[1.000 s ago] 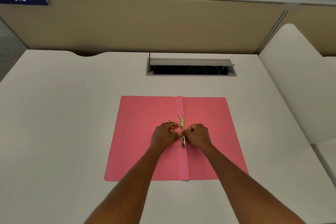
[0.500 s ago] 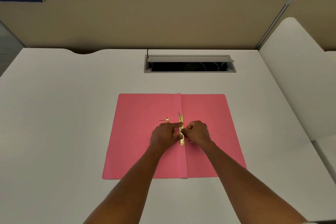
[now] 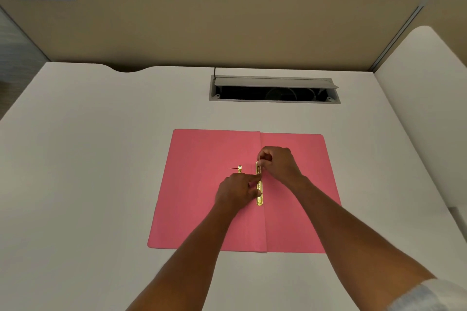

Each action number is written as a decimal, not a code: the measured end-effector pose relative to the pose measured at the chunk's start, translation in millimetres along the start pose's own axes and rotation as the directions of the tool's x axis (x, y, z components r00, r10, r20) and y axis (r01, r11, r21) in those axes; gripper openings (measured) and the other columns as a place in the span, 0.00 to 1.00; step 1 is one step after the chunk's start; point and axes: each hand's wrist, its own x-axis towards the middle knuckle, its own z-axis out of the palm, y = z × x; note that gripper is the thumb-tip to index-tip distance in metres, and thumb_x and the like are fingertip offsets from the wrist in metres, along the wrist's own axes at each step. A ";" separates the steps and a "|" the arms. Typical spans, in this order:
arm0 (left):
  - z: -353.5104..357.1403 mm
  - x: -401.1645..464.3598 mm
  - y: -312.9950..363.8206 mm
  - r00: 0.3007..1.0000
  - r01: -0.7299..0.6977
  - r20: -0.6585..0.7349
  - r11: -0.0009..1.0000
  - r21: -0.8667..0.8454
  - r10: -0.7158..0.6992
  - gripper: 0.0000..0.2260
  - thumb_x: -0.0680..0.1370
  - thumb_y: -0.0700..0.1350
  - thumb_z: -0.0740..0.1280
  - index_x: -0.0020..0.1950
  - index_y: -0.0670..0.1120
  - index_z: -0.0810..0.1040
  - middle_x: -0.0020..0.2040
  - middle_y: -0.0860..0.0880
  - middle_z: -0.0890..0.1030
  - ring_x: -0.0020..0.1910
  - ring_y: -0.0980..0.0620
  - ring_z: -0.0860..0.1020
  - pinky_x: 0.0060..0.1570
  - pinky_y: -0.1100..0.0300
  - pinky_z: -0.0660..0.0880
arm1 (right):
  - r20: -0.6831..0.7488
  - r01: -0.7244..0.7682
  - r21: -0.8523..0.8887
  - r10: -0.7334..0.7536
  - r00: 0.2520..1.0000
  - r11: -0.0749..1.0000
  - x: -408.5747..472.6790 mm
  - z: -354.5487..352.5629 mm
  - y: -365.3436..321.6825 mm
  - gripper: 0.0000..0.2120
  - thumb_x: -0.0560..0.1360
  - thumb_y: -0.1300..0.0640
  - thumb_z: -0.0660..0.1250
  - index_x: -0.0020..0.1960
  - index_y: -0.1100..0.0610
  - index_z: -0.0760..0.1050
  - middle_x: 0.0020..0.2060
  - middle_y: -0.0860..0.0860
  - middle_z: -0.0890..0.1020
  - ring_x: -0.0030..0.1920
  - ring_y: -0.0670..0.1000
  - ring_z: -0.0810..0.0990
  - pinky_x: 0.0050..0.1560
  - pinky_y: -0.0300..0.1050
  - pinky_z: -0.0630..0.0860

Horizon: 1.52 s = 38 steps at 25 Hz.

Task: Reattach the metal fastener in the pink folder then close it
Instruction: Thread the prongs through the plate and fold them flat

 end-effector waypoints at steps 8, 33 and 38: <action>2.2 2.8 -1.8 1.000 0.014 0.011 0.999 -0.041 -0.014 0.20 0.74 0.53 0.69 0.66 0.61 0.77 0.55 0.53 0.84 0.50 0.48 0.82 0.46 0.58 0.74 | 0.029 -0.002 0.062 0.001 1.000 0.998 19.7 0.0 4.5 0.07 0.71 0.67 0.72 0.41 0.57 0.79 0.33 0.52 0.84 0.32 0.48 0.83 0.37 0.44 0.80; 3.7 4.2 -1.4 0.974 -0.189 -0.060 0.926 0.326 0.220 0.15 0.75 0.52 0.69 0.61 0.54 0.79 0.72 0.51 0.69 0.55 0.45 0.79 0.39 0.50 0.79 | -0.054 0.165 -0.174 -0.177 0.983 0.971 18.1 8.7 14.7 0.06 0.67 0.61 0.75 0.37 0.54 0.78 0.37 0.47 0.80 0.38 0.49 0.78 0.41 0.51 0.79; 10.2 4.5 -9.5 0.944 -0.277 -0.042 0.855 0.438 0.327 0.16 0.77 0.49 0.66 0.65 0.50 0.77 0.75 0.55 0.68 0.42 0.43 0.83 0.29 0.57 0.68 | -0.034 0.165 -0.190 -0.174 0.984 0.968 21.2 7.9 13.1 0.06 0.67 0.61 0.75 0.37 0.53 0.78 0.37 0.47 0.80 0.37 0.49 0.78 0.41 0.51 0.79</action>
